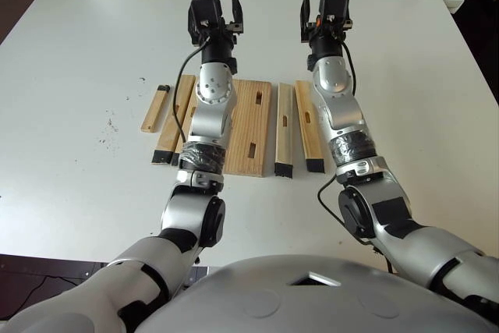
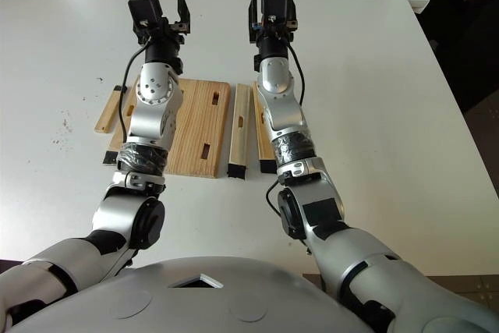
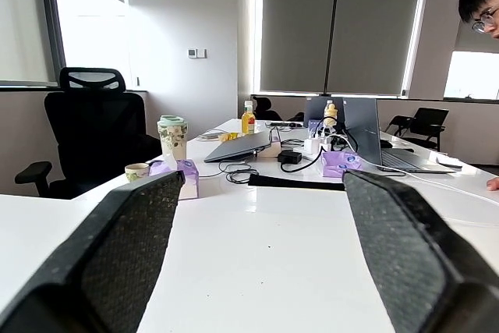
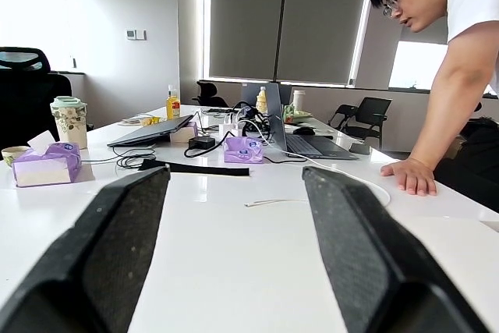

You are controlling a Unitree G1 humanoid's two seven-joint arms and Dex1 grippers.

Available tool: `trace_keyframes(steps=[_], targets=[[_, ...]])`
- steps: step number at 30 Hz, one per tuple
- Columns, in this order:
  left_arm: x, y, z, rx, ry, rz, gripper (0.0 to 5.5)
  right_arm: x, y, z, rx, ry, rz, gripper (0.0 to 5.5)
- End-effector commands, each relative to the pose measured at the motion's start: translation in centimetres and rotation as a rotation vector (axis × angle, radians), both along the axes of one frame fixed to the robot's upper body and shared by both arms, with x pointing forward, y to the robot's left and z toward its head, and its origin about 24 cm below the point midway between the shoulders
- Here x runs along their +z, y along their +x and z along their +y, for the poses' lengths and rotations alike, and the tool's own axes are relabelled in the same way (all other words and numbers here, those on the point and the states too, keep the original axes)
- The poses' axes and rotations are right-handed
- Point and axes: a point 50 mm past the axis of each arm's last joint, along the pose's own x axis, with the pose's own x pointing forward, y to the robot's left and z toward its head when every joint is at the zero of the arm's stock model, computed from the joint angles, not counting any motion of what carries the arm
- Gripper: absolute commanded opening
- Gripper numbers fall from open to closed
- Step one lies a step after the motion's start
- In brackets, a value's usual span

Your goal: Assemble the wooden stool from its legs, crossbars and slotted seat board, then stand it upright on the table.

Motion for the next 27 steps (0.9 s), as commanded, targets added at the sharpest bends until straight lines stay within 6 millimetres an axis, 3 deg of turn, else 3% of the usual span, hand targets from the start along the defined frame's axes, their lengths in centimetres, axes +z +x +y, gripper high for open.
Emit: trace_keyframes(steps=[1, 2, 7, 10, 13, 18, 22, 24, 27], targets=[[0.0, 0.0, 0.0, 0.003, 0.004, 0.002, 3.32, 0.4, 0.1, 0.5, 0.010, -0.005, -0.005, 3.12], [0.1, 0.1, 0.1, 0.009, 0.004, -0.001, 3.12, 0.4, 0.0, 0.5, 0.013, -0.003, -0.006, 3.12], [0.1, -0.1, 1.9, 0.032, -0.030, 0.020, 3.12, 0.3, -0.2, 0.4, 0.015, -0.001, -0.007, 3.12], [-0.6, -0.8, 4.7, 0.007, -0.061, 0.086, 3.12, 0.4, -0.3, 0.4, 0.021, 0.039, -0.002, 3.12], [-1.7, -2.0, 8.0, -0.143, -0.005, 0.182, 3.12, 0.0, -0.7, 0.2, 0.026, 0.053, 0.012, 3.12], [-1.9, -4.3, 15.9, -0.255, 0.134, 0.337, 3.12, -0.9, -1.3, -0.4, 0.015, 0.011, 0.024, 3.12], [-2.9, -7.7, 20.9, -0.260, 0.202, 0.484, 3.12, -0.9, -1.6, -0.2, -0.004, -0.009, 0.010, 3.12], [-4.1, -9.1, 22.5, -0.250, 0.229, 0.560, 3.12, -0.9, -1.7, -0.2, -0.015, -0.021, 0.008, 3.12], [-6.2, -10.3, 23.1, -0.279, 0.229, 0.668, 3.12, -0.9, -1.8, -0.2, -0.026, -0.029, 0.010, 3.12]])
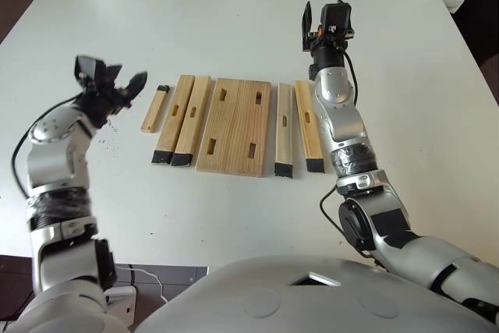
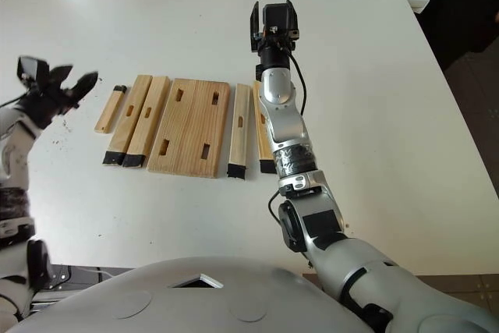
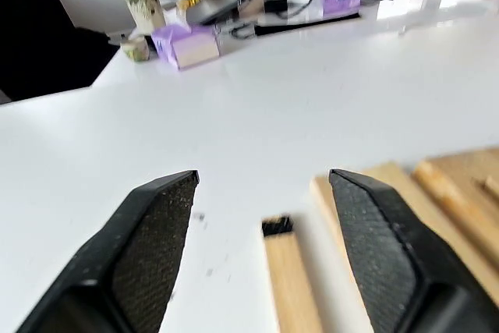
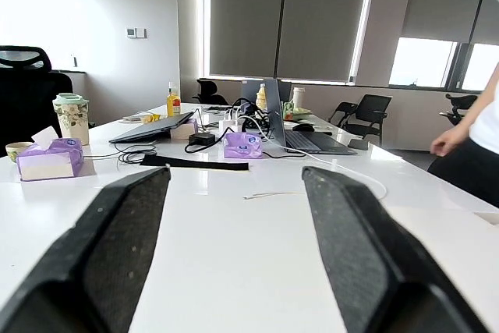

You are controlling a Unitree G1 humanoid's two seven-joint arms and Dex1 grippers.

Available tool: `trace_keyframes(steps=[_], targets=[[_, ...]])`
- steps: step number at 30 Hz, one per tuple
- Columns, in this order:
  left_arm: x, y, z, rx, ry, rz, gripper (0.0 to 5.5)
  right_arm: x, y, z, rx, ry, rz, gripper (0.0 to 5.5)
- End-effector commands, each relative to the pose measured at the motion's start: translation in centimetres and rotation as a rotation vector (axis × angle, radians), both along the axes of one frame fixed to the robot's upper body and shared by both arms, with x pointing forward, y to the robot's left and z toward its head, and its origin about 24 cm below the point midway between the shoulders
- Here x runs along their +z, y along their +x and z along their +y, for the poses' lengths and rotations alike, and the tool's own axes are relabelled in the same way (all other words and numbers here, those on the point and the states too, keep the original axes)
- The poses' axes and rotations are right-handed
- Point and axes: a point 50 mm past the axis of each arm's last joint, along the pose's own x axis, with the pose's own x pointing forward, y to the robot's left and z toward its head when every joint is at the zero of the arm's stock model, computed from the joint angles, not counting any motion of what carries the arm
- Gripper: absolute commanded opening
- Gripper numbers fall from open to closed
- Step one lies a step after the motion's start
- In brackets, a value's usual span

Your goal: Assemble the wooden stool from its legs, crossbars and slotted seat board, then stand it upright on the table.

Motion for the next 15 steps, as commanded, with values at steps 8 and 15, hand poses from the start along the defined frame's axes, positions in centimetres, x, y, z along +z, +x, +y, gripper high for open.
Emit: trace_keyframes(steps=[8, 15], targets=[[-4.3, -2.5, 0.5, -0.032, -0.016, 0.211, 3.12, -0.4, -0.6, 0.0, -0.027, -0.008, 0.021, 3.12], [-5.1, -2.6, -0.2, -0.052, -0.009, 0.250, 3.12, -0.6, -0.9, 0.3, -0.032, -0.001, 0.027, 3.12]])
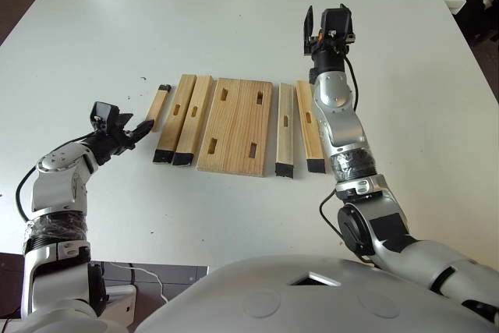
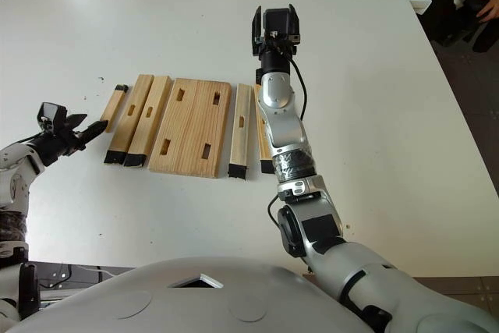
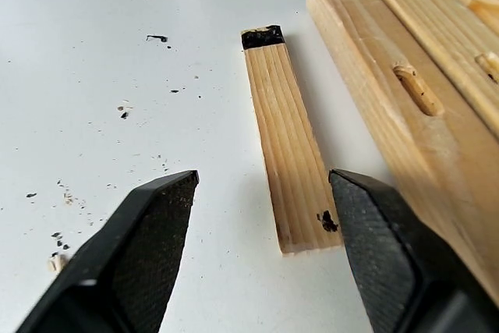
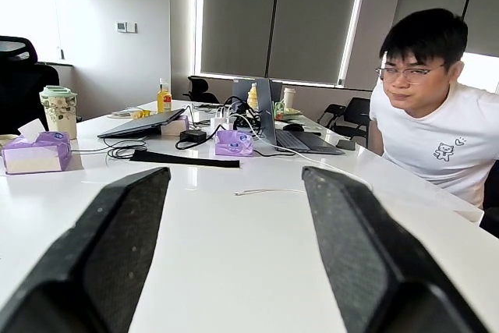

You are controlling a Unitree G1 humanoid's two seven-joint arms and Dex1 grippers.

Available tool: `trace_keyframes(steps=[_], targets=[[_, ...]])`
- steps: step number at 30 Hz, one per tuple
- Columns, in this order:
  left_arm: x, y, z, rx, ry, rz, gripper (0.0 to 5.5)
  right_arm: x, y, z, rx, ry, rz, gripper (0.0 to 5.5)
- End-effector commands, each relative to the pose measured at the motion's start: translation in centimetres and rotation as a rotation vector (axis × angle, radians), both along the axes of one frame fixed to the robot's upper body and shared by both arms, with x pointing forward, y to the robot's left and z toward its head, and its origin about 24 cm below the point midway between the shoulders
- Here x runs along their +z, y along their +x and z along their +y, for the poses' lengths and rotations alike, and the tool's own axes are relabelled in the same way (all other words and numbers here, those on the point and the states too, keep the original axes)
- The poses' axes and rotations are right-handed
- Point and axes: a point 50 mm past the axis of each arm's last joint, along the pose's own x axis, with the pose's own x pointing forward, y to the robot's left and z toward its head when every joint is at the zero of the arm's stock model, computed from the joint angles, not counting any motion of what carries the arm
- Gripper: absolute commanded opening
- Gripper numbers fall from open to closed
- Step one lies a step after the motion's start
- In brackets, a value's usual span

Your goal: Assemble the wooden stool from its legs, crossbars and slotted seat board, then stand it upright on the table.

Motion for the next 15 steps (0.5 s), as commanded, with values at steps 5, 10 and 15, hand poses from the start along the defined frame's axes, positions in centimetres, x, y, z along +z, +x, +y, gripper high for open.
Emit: trace_keyframes(steps=[5, 10, 15], targets=[[-1.6, -0.7, -0.7, -0.025, 0.024, 0.096, 2.84, -0.3, -0.4, 0.2, -0.013, 0.009, 0.016, 3.12], [-2.1, -1.0, -0.1, 0.007, 0.049, 0.145, 2.04, -0.5, -0.6, 0.2, -0.027, 0.019, 0.018, 3.12], [-2.3, -1.3, 0.2, 0.012, 0.085, 0.197, 1.30, -0.5, -0.7, 0.4, -0.029, 0.027, 0.012, 3.12]])
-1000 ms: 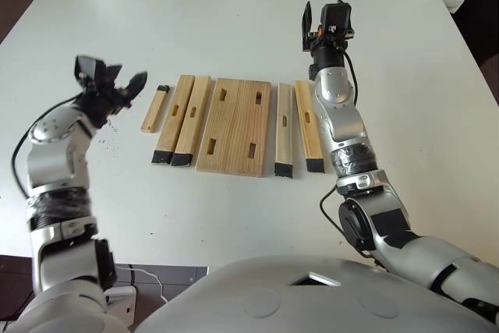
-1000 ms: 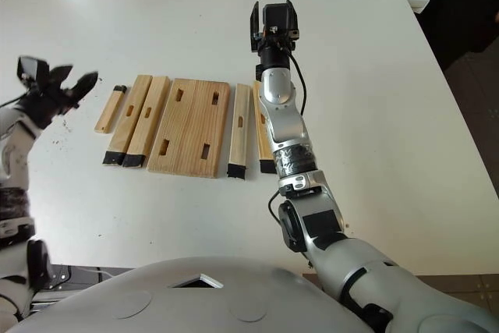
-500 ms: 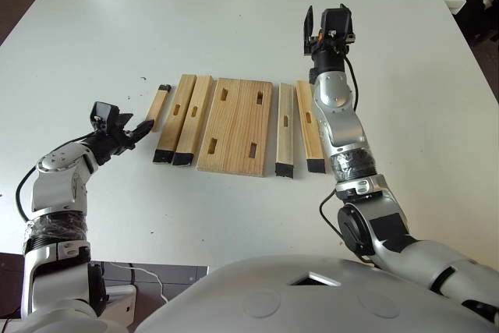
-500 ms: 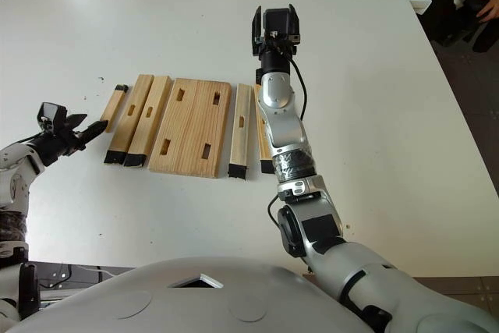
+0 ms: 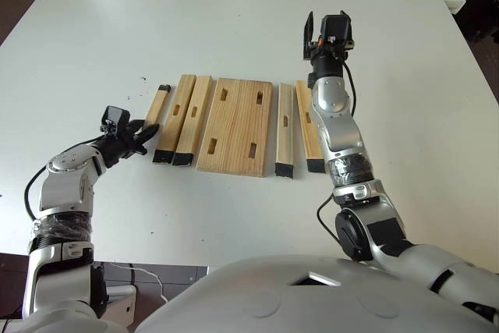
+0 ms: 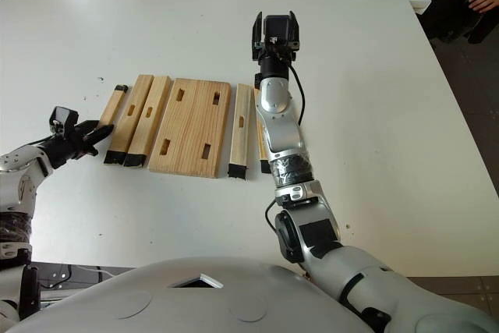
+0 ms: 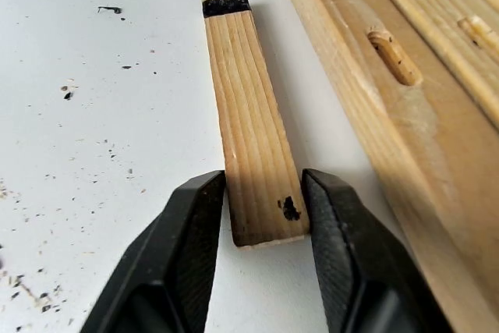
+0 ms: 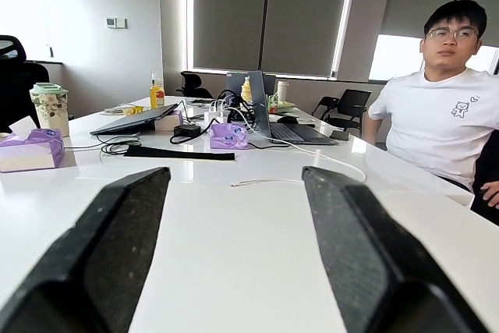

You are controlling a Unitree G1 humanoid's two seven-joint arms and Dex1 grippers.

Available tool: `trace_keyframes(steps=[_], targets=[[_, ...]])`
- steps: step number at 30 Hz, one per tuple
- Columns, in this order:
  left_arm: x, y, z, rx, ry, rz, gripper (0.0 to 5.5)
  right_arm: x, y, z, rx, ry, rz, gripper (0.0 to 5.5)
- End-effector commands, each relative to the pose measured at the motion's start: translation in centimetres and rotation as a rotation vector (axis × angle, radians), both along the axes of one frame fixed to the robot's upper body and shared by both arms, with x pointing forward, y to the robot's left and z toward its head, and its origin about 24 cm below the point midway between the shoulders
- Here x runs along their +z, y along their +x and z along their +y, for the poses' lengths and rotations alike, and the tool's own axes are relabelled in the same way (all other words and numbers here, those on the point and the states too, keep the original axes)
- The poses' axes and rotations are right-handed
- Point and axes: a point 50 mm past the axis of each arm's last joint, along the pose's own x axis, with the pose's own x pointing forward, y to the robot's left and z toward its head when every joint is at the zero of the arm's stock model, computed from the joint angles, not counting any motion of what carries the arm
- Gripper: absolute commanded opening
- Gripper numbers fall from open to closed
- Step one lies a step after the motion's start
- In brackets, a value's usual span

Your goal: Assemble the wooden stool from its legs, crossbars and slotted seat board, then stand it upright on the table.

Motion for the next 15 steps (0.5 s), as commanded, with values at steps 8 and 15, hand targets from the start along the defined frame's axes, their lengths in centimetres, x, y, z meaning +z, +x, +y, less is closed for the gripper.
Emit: trace_keyframes(steps=[8, 15], targets=[[6.0, 4.7, 0.5, 0.124, -0.038, -0.156, 1.30, 1.1, -0.5, -0.8, 0.012, 0.095, -0.038, 3.12], [18.6, 7.8, -9.0, -0.164, -0.575, -0.626, 1.30, 6.5, 1.5, -2.5, 0.463, 0.391, -0.069, 3.12]])
